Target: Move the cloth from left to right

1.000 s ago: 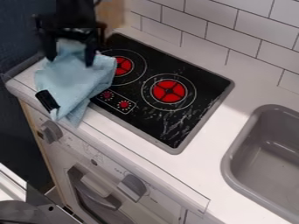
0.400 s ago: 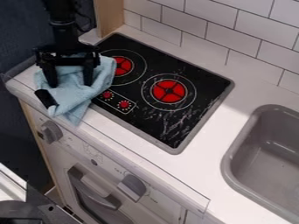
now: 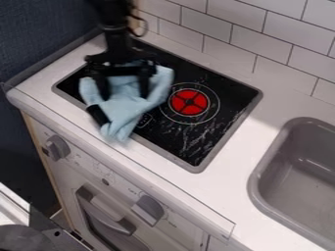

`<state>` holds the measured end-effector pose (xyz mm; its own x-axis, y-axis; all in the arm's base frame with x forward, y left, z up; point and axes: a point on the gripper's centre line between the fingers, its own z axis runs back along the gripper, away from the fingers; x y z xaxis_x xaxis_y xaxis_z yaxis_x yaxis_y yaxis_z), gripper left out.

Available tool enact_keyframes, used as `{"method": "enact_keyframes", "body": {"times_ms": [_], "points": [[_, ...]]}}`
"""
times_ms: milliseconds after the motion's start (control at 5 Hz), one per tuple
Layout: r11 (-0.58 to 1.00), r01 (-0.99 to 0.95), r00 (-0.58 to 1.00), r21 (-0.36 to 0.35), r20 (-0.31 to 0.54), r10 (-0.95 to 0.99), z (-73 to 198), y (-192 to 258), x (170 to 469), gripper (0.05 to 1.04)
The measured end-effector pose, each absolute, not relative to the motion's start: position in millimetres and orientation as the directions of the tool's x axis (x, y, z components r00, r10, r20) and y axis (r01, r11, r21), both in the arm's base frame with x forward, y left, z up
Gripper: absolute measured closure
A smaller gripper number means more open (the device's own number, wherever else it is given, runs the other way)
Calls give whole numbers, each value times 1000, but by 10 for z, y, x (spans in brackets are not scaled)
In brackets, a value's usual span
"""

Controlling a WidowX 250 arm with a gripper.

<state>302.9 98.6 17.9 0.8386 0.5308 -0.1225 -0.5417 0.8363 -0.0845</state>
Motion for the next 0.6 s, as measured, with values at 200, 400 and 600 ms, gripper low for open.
{"method": "enact_keyframes", "body": {"times_ms": [200,400,600], "points": [[854,-504,862,-127,-130,490,173,719,3191,82],[881,-453,890,-134,-133,437,151,315,3327,82],[905,-403,911,-134,-159,382,152,-94,3469,83]]}}
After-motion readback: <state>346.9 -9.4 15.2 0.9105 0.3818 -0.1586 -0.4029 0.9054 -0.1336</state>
